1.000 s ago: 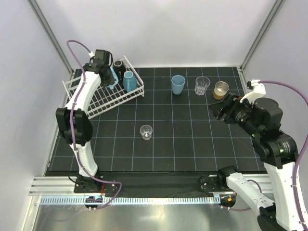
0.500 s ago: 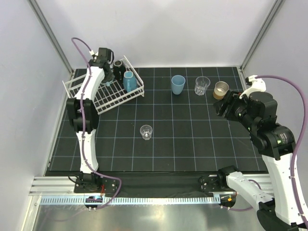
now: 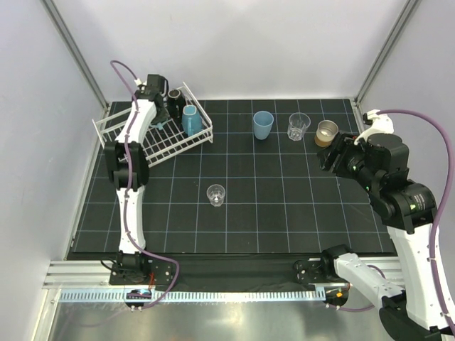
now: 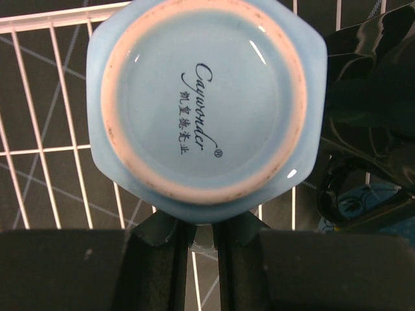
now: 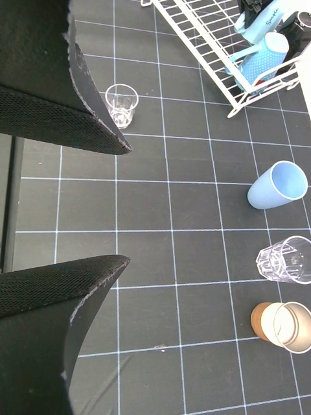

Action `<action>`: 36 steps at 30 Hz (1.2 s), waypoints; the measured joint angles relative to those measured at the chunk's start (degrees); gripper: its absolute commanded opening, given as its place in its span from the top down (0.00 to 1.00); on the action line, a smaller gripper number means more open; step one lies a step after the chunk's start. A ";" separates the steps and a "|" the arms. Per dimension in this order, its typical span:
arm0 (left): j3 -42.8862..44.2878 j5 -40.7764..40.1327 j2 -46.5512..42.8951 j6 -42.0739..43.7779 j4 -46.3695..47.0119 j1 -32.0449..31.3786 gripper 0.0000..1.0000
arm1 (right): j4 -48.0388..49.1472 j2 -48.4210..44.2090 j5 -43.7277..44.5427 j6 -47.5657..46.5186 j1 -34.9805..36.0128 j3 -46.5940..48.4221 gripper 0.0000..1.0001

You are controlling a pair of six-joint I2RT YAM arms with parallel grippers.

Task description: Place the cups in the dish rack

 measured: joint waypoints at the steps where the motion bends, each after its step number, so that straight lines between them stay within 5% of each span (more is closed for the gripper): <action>1: 0.39 0.33 0.50 -0.07 0.04 0.00 1.00 | -0.02 0.00 0.00 0.00 0.00 0.00 0.35; 8: 0.92 0.66 1.42 -0.39 0.87 0.09 0.99 | -0.11 0.70 -0.11 0.07 0.00 0.00 0.35; 12: 0.92 0.66 1.42 -0.39 0.83 0.33 0.55 | -0.07 0.72 -0.61 0.35 0.00 -0.11 0.35; 15: 0.90 0.68 1.42 -0.94 1.03 0.68 0.33 | -0.04 0.70 -1.20 0.57 0.00 -0.44 0.35; 18: 0.92 0.74 1.40 -1.40 1.07 1.05 0.25 | 0.00 0.70 -1.90 0.81 0.00 -0.96 0.36; 29: -2.03 3.13 -4.20 -3.39 -0.09 1.25 0.20 | 0.07 2.64 -7.21 1.33 0.00 -2.60 0.34; 36: -15.54 9.14 -20.74 -5.40 -0.70 1.22 0.21 | -0.11 8.79 -14.73 1.16 0.00 -5.35 0.24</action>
